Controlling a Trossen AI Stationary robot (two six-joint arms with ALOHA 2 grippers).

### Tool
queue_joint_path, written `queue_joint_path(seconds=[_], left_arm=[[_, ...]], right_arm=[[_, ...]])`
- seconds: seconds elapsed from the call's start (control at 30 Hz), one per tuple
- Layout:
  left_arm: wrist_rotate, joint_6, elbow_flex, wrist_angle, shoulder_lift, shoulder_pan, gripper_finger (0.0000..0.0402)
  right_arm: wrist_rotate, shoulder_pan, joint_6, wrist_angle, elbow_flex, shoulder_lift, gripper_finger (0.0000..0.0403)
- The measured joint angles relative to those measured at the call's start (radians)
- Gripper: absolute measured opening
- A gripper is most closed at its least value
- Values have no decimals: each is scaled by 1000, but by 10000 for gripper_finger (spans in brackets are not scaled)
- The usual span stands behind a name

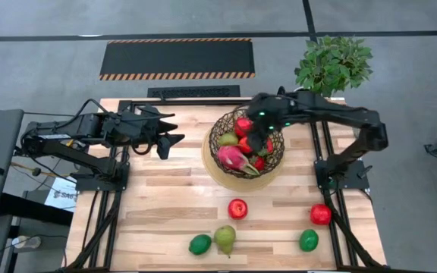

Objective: Build produce basket
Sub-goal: Put the red apple into the black basket

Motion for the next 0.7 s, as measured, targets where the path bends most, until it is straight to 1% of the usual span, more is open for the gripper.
queue_joint_path(seconds=[0.17,0.23,0.3,0.43,0.57,0.7], left_arm=[[6,-20,0,0,0,0,236],[14,-26,0,-1,0,0,236],[16,-34,0,-3,2,0,236],[38,-52,1,-5,19,0,236],[84,-48,1,-2,44,0,236],[94,-47,1,-4,73,1,236]], right_arm=[[10,47,233,-285,-3,-52,230],[66,98,342,-366,-27,-67,230],[110,158,450,-361,-86,-93,230],[113,283,678,-303,-242,-159,230],[111,424,975,-297,-405,-196,230],[92,575,1245,-254,-524,-225,230]])
